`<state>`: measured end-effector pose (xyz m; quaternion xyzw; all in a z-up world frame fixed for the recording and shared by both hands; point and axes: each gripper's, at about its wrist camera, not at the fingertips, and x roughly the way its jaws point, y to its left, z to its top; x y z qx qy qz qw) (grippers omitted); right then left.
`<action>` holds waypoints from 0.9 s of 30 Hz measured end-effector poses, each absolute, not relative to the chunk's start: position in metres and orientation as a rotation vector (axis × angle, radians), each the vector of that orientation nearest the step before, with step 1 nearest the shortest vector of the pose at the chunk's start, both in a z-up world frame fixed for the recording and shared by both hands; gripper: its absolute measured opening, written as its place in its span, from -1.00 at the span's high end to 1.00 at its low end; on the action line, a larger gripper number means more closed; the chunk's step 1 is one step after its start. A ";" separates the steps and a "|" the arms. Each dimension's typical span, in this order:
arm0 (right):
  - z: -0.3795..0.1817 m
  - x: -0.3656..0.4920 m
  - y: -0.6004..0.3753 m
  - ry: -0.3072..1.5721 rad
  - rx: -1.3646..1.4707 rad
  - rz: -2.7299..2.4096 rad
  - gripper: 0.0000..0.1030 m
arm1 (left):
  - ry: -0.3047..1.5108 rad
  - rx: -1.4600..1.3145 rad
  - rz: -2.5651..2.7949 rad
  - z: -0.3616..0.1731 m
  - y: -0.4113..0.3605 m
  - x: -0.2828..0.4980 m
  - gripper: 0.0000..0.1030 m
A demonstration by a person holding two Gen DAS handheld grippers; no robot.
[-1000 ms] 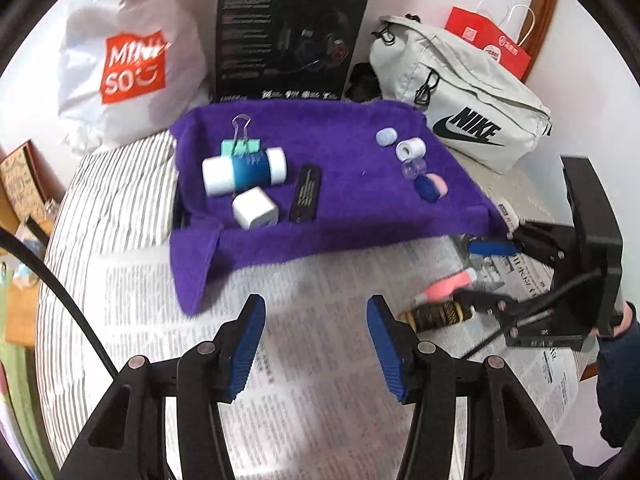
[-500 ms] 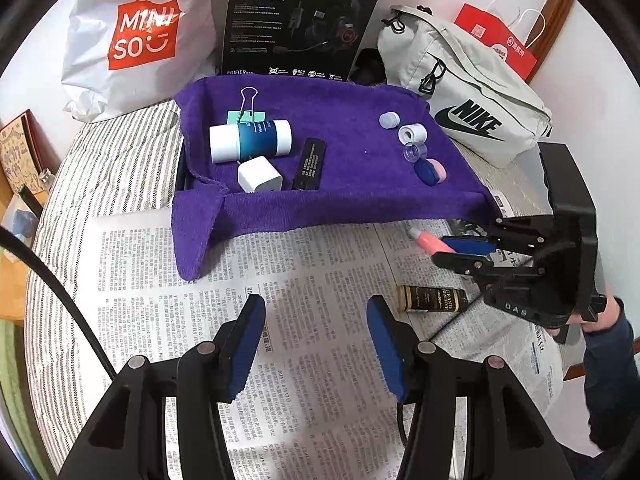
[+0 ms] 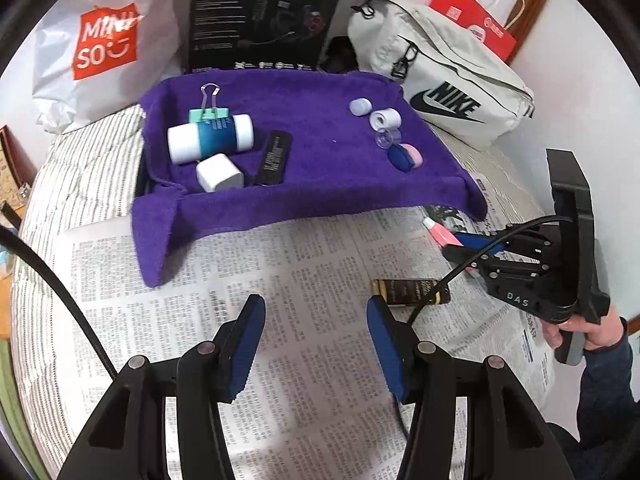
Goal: Organize rigid objects
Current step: 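Grasp the pink highlighter with the right gripper, then grasp the brown Grand Reserve bottle with the left gripper while the right holds the highlighter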
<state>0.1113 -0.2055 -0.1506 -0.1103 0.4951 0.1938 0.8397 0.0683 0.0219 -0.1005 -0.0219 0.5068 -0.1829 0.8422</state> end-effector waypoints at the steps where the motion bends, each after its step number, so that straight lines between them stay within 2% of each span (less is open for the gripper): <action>1: -0.151 0.111 -0.208 1.047 -0.217 0.408 0.65 | 1.068 -0.038 -0.395 -0.101 0.020 0.068 0.02; 5: -0.149 0.108 -0.231 1.076 -0.094 0.389 0.67 | 1.076 0.011 -0.429 -0.105 0.010 0.067 0.02; 13: -0.147 0.084 -0.278 1.078 -0.037 0.255 0.67 | 1.068 0.128 -0.564 -0.109 -0.029 0.073 -0.03; 27: -0.151 0.060 -0.312 1.073 0.033 0.222 0.67 | 1.022 0.559 -0.777 -0.139 -0.094 0.084 -0.04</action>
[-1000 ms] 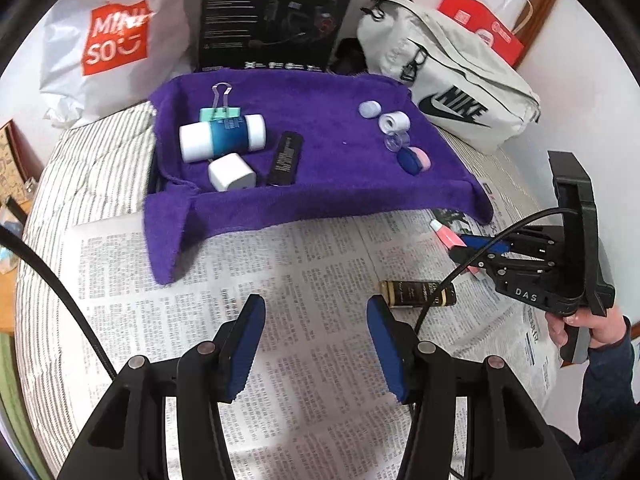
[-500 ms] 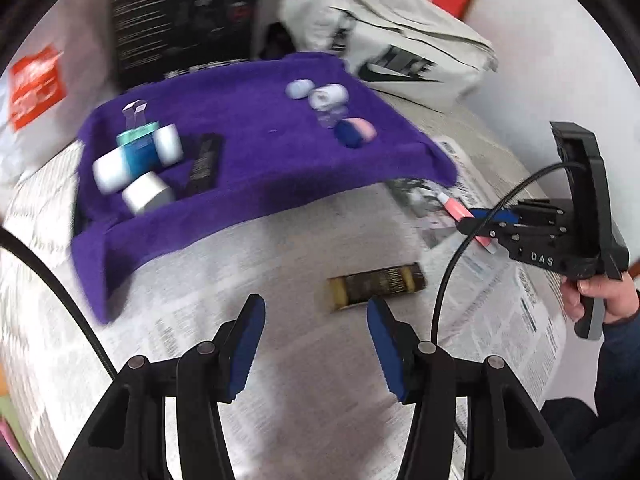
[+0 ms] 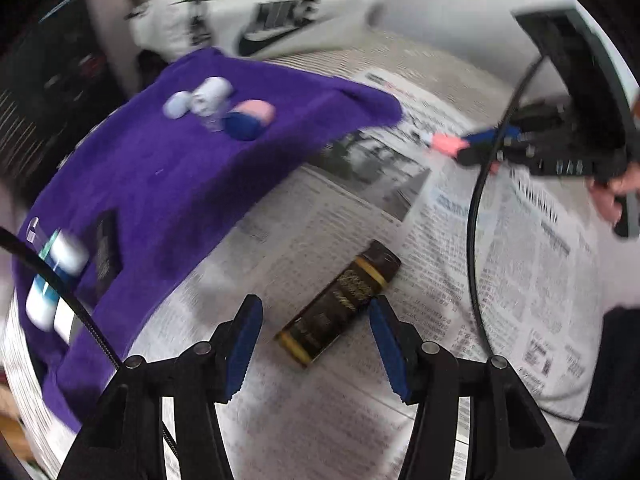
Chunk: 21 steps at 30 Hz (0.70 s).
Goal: Organize rigid objects
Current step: 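Grasp the brown Grand Reserve bottle with the left gripper while the right holds the highlighter, then carry the Grand Reserve bottle and pink highlighter toward the purple towel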
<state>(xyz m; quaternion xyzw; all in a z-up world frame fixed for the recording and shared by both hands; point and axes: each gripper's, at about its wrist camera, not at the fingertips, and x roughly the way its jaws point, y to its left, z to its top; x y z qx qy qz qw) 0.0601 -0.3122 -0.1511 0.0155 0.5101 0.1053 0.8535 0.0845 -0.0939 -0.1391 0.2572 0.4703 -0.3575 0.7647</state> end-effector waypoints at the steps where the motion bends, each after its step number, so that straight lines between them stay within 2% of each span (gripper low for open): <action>1: -0.151 0.059 -0.314 1.077 0.038 0.221 0.67 | 1.010 0.579 -0.788 -0.140 -0.097 0.084 -0.04; 4: -0.152 0.062 -0.312 1.080 0.039 0.220 0.67 | 1.023 0.568 -0.828 -0.139 -0.100 0.086 0.02; 6: -0.152 0.062 -0.310 1.082 0.029 0.217 0.67 | 1.032 0.536 -0.814 -0.139 -0.096 0.088 0.17; 8: -0.151 0.064 -0.309 1.092 0.020 0.212 0.66 | 1.040 0.511 -0.772 -0.137 -0.090 0.089 0.44; 9: -0.151 0.065 -0.308 1.096 0.020 0.212 0.66 | 1.056 0.466 -0.733 -0.137 -0.082 0.091 0.48; 15: -0.150 0.073 -0.288 1.094 -0.001 0.278 0.67 | 1.093 0.179 -0.551 -0.138 -0.015 0.081 0.50; 21: -0.152 0.075 -0.264 1.057 -0.086 0.289 0.66 | 1.074 0.097 -0.459 -0.142 0.003 0.061 0.49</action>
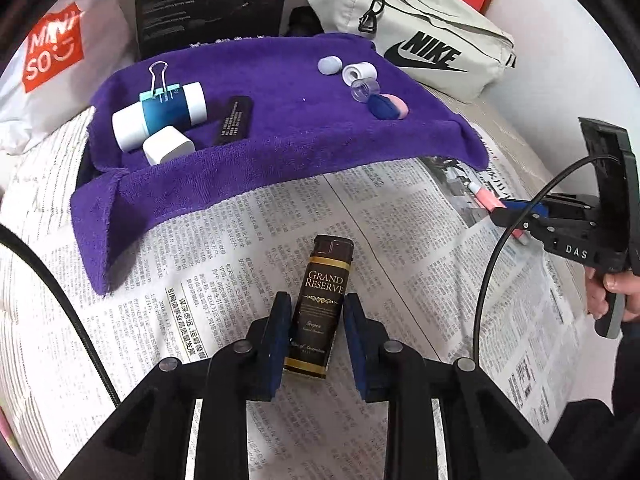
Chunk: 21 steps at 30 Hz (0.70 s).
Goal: Organize rigid objects
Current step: 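Carry the Grand Reserve bottle and pink highlighter toward the purple towel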
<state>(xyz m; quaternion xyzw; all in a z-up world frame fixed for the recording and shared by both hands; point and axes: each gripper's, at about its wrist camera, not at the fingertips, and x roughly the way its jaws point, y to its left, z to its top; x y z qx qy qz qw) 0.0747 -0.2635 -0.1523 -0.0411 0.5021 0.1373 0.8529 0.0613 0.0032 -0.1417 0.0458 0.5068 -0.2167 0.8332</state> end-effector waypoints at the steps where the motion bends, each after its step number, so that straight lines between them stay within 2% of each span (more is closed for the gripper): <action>1: -0.153 0.074 -0.262 1.050 -0.098 0.285 0.66 | 1.065 0.131 -0.444 -0.142 -0.001 0.057 0.49; 5: -0.155 0.069 -0.263 1.004 -0.097 0.283 0.65 | 1.026 0.232 -0.407 -0.142 -0.016 0.052 0.49; 21: -0.155 0.069 -0.267 1.019 -0.065 0.281 0.66 | 1.034 0.193 -0.423 -0.141 -0.015 0.059 0.52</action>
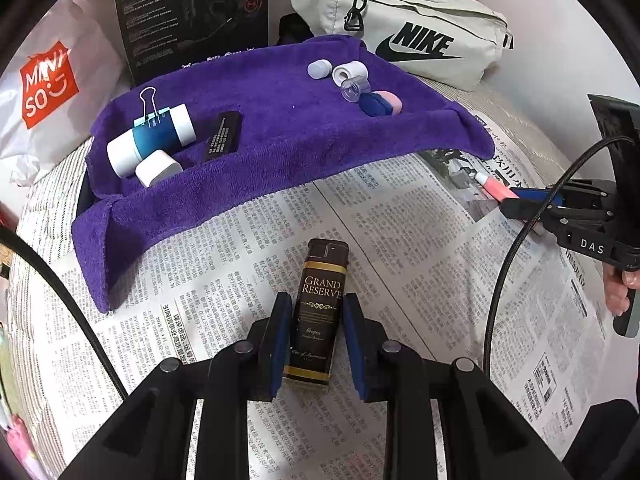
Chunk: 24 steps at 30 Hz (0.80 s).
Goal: Organize rigid objects
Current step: 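Carry the Grand Reserve bottle and pink highlighter toward the purple towel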
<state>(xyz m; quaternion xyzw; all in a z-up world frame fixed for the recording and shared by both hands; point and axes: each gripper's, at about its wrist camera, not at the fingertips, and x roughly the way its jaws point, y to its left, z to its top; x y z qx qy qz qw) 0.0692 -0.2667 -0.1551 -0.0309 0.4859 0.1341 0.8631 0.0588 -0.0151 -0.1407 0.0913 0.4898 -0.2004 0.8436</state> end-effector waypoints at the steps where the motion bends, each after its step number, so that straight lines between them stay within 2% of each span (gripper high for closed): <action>1: -0.154 0.069 -0.268 1.029 -0.057 0.285 0.66 | 1.037 0.185 -0.423 -0.140 -0.015 0.059 0.52; 12: -0.156 0.070 -0.265 1.030 -0.096 0.308 0.66 | 1.036 0.236 -0.426 -0.141 -0.026 0.066 0.51; 24: -0.133 0.078 -0.262 1.008 -0.074 0.382 0.67 | 1.023 0.136 -0.436 -0.120 -0.013 0.069 0.53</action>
